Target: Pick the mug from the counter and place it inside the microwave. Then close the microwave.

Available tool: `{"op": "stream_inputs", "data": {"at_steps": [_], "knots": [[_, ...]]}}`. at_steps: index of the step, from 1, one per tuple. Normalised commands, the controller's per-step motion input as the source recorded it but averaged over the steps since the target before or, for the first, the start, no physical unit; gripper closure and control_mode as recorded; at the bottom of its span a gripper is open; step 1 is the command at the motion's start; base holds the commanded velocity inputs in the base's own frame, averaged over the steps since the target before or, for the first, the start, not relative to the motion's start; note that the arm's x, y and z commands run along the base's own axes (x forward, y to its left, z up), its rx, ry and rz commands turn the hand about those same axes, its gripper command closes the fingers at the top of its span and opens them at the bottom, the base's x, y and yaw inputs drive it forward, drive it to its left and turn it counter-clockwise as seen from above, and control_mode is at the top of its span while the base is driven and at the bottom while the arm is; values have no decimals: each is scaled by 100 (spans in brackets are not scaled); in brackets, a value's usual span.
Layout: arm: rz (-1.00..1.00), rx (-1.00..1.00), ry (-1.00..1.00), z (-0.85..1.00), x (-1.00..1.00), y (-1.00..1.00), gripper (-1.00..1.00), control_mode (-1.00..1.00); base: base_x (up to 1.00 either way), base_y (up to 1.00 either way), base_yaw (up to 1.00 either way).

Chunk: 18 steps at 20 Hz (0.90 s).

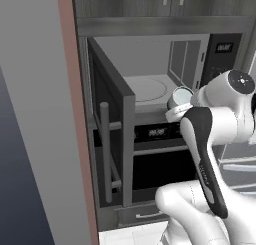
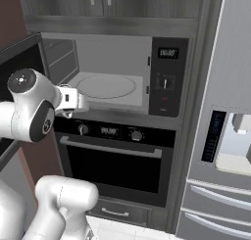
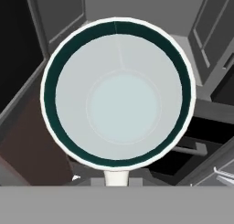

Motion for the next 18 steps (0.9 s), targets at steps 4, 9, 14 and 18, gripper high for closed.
{"op": "stream_inputs", "data": {"at_steps": [4,9,14,18], "knots": [[0,3,0,21,28,0,100,-100,0,0,0],[0,2,0,7,41,0,100,-100,0,0,0],[0,0,0,4,49,0,100,-100,0,0,0],[0,0,0,0,37,2,100,-100,0,0,0]]}}
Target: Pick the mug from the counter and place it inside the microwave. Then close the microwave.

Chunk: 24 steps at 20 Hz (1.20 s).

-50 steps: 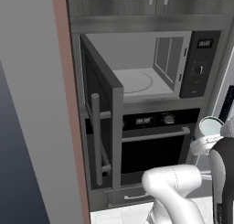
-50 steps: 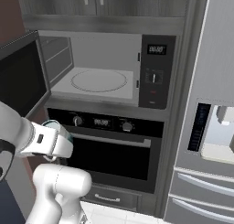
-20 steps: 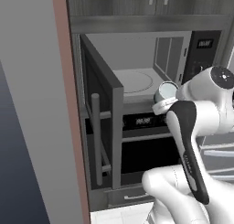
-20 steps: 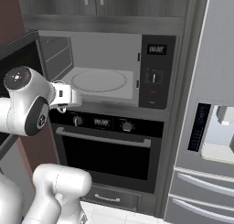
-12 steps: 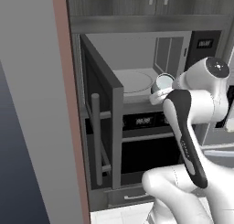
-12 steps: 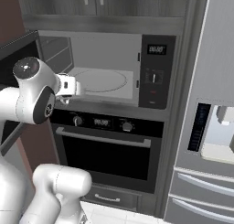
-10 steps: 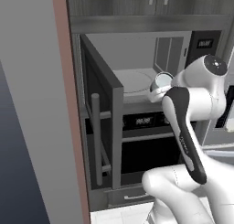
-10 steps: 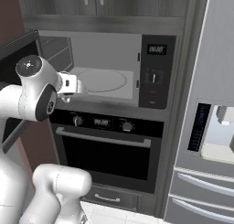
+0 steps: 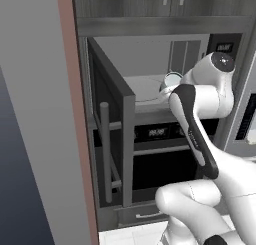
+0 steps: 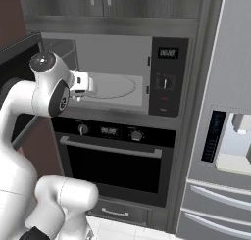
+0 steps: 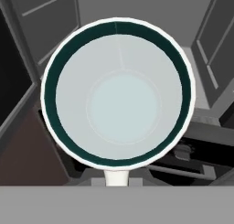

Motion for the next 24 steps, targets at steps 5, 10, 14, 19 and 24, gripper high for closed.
{"op": "stream_inputs", "data": {"at_steps": [5,10,14,19,24], "knots": [[0,0,1,-5,38,3,100,-100,0,0,0],[0,0,2,-30,32,0,100,-100,0,0,0],[0,0,1,-16,34,1,100,-100,0,0,0],[0,0,2,-1,38,1,100,-100,0,0,0],[0,0,19,0,36,5,100,-100,0,0,0]]}}
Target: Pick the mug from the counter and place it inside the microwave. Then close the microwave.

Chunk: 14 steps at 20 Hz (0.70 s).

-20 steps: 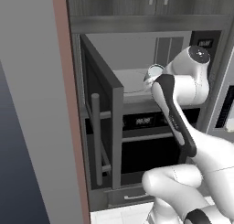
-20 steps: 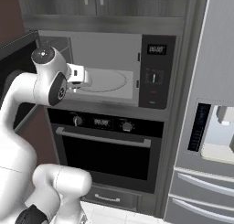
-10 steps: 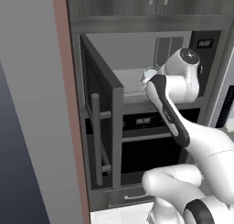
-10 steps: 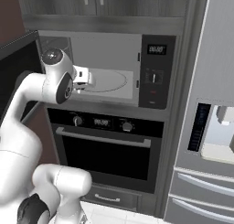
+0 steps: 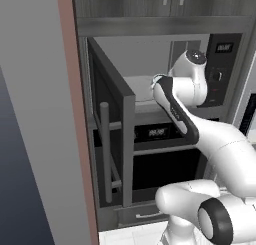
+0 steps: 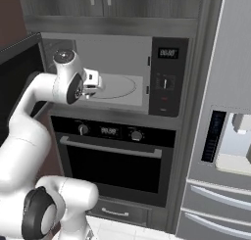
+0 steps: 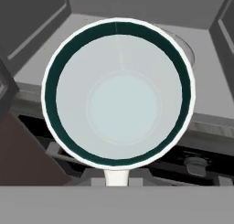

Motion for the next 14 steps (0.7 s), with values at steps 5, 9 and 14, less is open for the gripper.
{"op": "stream_inputs", "data": {"at_steps": [5,9,14], "knots": [[0,0,21,0,46,0,100,-100,0,0,0],[0,0,2,0,39,0,100,-100,0,0,0],[0,0,0,-6,25,0,100,-100,0,0,0]]}}
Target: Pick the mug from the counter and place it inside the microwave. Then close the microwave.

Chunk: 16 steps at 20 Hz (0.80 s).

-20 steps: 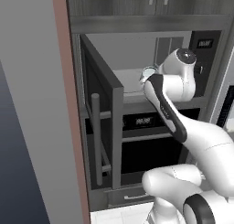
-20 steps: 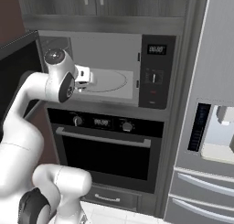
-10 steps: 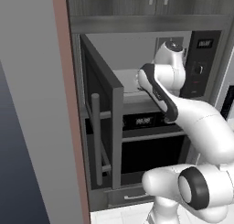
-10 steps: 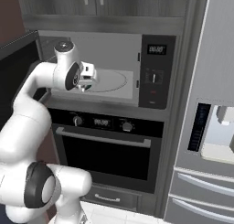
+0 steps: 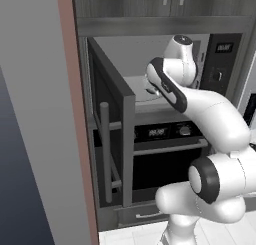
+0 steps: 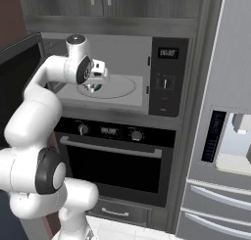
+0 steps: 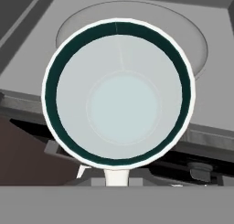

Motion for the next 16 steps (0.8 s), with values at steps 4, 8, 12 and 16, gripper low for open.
{"op": "stream_inputs", "data": {"at_steps": [4,8,12,16], "knots": [[0,0,0,-16,22,0,100,-100,0,0,0],[0,0,-2,-26,18,1,100,-100,0,0,0],[0,0,-1,-35,20,11,100,-100,0,0,0],[0,0,0,-19,20,12,100,-100,0,0,0]]}}
